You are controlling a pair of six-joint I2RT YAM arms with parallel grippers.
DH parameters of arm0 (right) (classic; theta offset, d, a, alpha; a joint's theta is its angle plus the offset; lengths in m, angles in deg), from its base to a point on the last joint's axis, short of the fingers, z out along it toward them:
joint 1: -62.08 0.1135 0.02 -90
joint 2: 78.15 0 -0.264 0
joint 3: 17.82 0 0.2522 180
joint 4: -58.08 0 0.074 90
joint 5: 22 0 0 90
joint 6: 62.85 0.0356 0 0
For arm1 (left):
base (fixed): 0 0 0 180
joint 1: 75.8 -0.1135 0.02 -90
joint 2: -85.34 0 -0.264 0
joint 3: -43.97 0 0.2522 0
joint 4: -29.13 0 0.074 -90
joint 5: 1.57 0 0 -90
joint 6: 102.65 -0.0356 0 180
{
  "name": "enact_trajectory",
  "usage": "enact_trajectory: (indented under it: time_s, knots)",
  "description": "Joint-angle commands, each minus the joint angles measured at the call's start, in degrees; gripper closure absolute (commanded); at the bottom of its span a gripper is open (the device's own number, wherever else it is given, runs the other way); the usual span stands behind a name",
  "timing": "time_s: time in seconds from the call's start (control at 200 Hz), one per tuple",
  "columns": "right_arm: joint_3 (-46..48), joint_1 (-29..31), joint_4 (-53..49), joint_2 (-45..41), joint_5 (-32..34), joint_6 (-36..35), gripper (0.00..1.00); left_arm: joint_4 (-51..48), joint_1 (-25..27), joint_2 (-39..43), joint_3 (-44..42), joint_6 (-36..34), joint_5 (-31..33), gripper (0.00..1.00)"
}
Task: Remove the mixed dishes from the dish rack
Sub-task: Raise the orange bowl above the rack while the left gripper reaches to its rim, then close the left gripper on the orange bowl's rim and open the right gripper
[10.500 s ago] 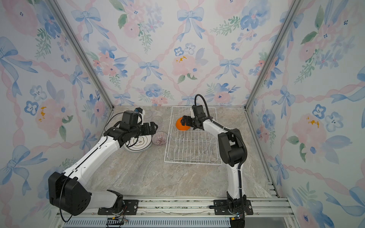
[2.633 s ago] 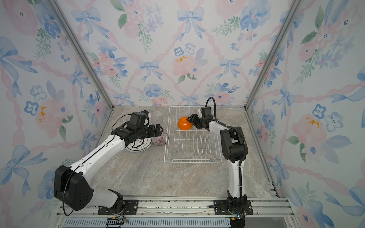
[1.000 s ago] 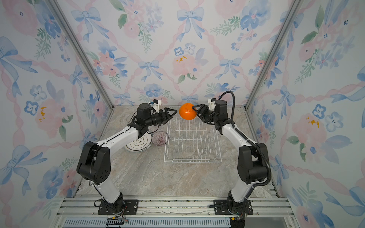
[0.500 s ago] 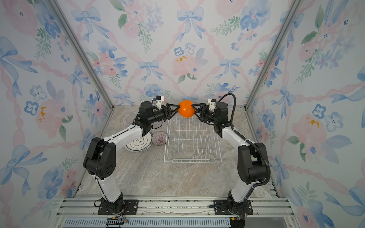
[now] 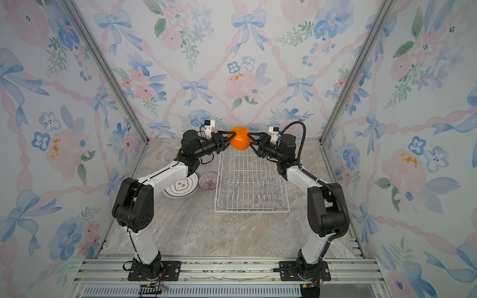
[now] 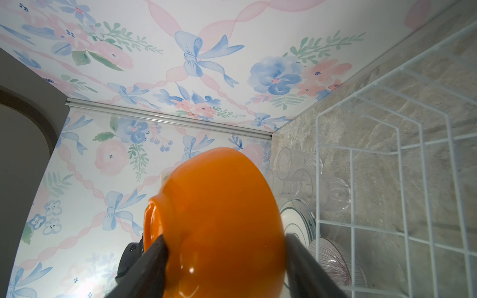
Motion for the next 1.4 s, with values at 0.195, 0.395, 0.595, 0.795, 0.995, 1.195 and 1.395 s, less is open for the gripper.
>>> enact_trajectory:
  time_s: [0.195, 0.395, 0.595, 0.795, 0.995, 1.195, 1.395]
  knots:
    - [-0.38, 1.15, 4.51, 1.23, -1.44, 0.83, 0.41, 6.04, 0.73, -1.87, 2.62, 2.81, -2.71, 0.87]
    - [-0.10, 1.25, 4.30, 0.97, -1.46, 0.53, 0.41, 5.99, 0.66, -1.95, 2.54, 3.03, -2.87, 1.00]
    - [0.87, 0.90, 6.35, 0.83, -1.61, 1.75, 0.35, 5.73, 0.34, -0.92, 2.72, 1.12, -2.17, 1.00]
    - [1.51, 0.50, 10.16, 1.76, -1.90, 4.19, 0.10, 5.73, 0.13, -1.94, 2.28, 1.33, -1.68, 1.00]
    - [1.80, 0.19, 9.81, 1.76, -1.90, 3.78, 0.02, 5.71, -0.06, -3.04, 2.02, 0.72, -1.75, 1.00]
    - [1.86, -0.22, 7.76, 1.12, -1.56, 2.13, 0.03, 5.56, -0.24, -3.18, 1.31, 0.38, -1.26, 1.00]
    - [1.42, -0.43, 2.31, -0.62, -1.06, -1.88, 0.03, 4.68, -0.30, -3.37, 1.75, -0.03, -1.21, 1.00]
